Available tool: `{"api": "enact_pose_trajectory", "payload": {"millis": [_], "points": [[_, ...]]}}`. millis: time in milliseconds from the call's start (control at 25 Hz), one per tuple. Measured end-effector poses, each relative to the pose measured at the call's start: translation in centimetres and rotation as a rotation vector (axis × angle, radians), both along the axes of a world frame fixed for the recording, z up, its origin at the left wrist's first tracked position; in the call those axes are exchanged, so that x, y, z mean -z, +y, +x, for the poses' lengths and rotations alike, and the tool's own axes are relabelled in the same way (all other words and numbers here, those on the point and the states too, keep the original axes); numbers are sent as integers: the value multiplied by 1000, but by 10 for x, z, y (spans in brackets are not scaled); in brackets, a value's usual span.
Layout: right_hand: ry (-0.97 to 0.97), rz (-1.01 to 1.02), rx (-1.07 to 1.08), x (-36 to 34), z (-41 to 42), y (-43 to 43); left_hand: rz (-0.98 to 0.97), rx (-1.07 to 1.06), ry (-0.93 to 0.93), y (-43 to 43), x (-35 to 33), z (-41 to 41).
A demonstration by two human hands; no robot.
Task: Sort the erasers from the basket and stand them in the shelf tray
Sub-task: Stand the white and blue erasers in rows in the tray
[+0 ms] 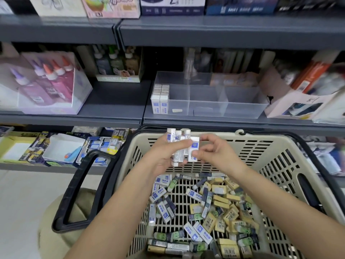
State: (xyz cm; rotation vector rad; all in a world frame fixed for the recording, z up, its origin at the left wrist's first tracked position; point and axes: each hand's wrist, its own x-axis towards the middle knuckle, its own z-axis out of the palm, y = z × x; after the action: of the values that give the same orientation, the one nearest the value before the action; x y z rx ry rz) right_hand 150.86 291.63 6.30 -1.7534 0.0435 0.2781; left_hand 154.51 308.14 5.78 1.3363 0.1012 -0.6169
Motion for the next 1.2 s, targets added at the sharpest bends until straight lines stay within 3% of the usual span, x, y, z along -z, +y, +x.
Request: {"api": "enact_pose_trajectory", "payload": {"millis": [200,360,480,680,920,1040,1200], "points": [[-99,110,46,-24,28,3,-47,-33,-38,8,-21,20],[-82,249,73,-29,45,2,-126,30,86,13,-23,26],[-45,210,61,-29,51,5,-148,-26,85,9,-20,26],[-96,55,109,-35,63,6,-36,-103,-138,4,-15,30],[-104,80,62,-50,79,3,-102,-247,-167,13,-17,39],[-281,-62,100,-64,102,3,-143,-379,-147,17,-21,54],[-337,-275,151,-67,139,10,-179,-431,-132,17,-17,64]]}}
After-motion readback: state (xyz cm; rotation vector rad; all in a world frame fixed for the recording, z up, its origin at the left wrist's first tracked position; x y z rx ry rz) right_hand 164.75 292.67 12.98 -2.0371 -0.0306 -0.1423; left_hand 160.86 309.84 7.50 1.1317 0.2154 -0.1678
